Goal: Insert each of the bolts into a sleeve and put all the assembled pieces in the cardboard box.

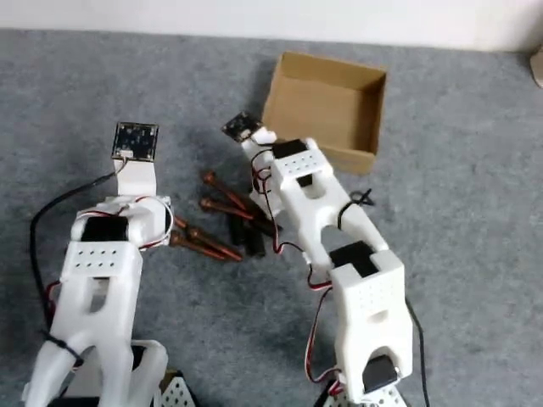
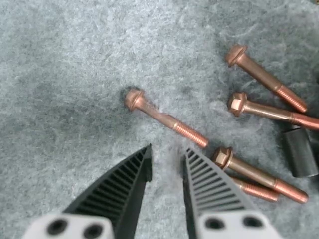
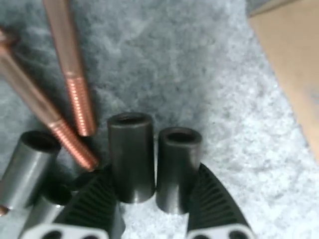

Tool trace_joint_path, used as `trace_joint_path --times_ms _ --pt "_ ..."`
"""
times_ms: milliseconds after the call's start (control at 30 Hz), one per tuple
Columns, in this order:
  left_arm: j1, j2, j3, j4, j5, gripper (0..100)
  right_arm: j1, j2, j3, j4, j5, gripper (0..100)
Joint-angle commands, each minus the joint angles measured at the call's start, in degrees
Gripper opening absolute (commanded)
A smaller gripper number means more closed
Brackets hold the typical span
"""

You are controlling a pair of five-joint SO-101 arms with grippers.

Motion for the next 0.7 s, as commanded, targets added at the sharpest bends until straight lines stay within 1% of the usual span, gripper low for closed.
trace_joint_path --times_ms 0,67,167,333,433,533,667 --pt "-0.7 -1.3 0.9 -2.5 0.3 11 -1.5 0.5 0.5 3.0 0.5 0.5" --pt "-0.7 -1.3 1.6 -4.0 0.3 11 -1.1 0.3 0.5 3.2 0.5 0.5" --pt "-0.7 -1.3 1.6 -4.2 0.3 11 -0.8 0.3 -1.3 3.7 0.3 0.5" --pt "-0.7 -1.3 1.6 -4.2 0.3 11 0.1 -0.2 -6.9 11.1 0.3 0.5" --pt "-0.7 -1.3 1.6 -4.3 0.3 11 1.3 -4.1 -10.1 14.5 0.2 0.5" --pt "-0.7 -1.3 1.6 -4.4 0.2 11 2.0 -10.1 -10.5 16.7 0.2 0.5" --pt "-0.7 -1.3 1.6 -4.4 0.2 11 2.2 -18.6 -10.5 22.9 0.2 0.5"
